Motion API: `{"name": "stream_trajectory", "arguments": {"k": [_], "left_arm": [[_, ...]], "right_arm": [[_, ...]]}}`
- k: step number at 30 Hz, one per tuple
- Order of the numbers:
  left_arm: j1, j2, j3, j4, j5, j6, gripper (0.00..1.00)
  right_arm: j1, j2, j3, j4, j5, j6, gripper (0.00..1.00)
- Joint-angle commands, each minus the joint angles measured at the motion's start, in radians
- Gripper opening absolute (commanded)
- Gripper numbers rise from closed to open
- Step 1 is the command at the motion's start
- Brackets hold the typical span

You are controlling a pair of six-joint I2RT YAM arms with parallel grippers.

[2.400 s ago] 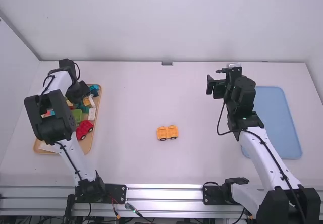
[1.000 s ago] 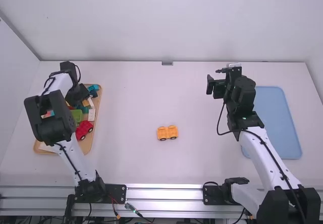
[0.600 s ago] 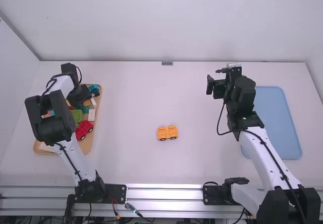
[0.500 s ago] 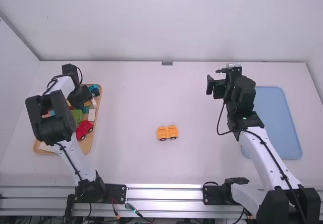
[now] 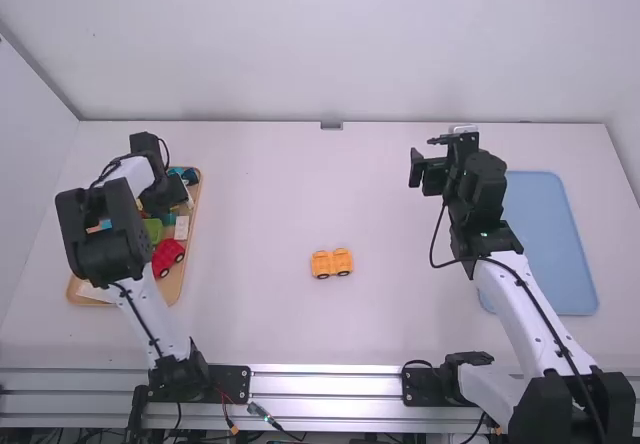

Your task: Assemble lego blocks to make yellow taxi

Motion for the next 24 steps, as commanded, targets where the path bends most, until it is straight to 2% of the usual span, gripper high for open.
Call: {"name": "stream_trajectory", "arguments": {"k": [1, 5, 9, 14, 15, 17, 19, 24], "left_arm": [[-0.002, -0.032, -0.021, 0.001, 0.005, 0.023, 0.50], [0.000, -0.032, -0.021, 0.015, 0.008, 0.018, 0.44], [0.002, -0.032, -0.021, 0.021, 0.003, 0.016, 0.33], [0.002, -0.032, -0.021, 0.040, 0.004, 0.014, 0.29], [0.002, -0.032, -0.021, 0.045, 0.004, 0.014, 0.21], [0.002, -0.032, -0.021, 0.049, 0.003, 0.014, 0.15], [0.002, -0.032, -0.021, 0.061, 0.003, 0.016, 0.02], [0.003, -0.032, 0.007, 0.030, 0.003, 0.025, 0.02]], "right_arm": [[0.001, 0.006, 0.032, 0.003, -0.002, 0.007, 0.99], [0.001, 0.006, 0.032, 0.003, -0.002, 0.007, 0.99], [0.002, 0.006, 0.032, 0.003, -0.002, 0.007, 0.99], [0.001, 0.006, 0.032, 0.003, -0.002, 0.007, 0.99], [0.001, 0.006, 0.032, 0.002, -0.002, 0.006, 0.99], [0.001, 0.006, 0.032, 0.002, -0.002, 0.006, 0.99], [0.001, 0.006, 0.032, 0.002, -0.002, 0.007, 0.99], [0.001, 0.006, 0.032, 0.002, -0.001, 0.017, 0.99]]}}
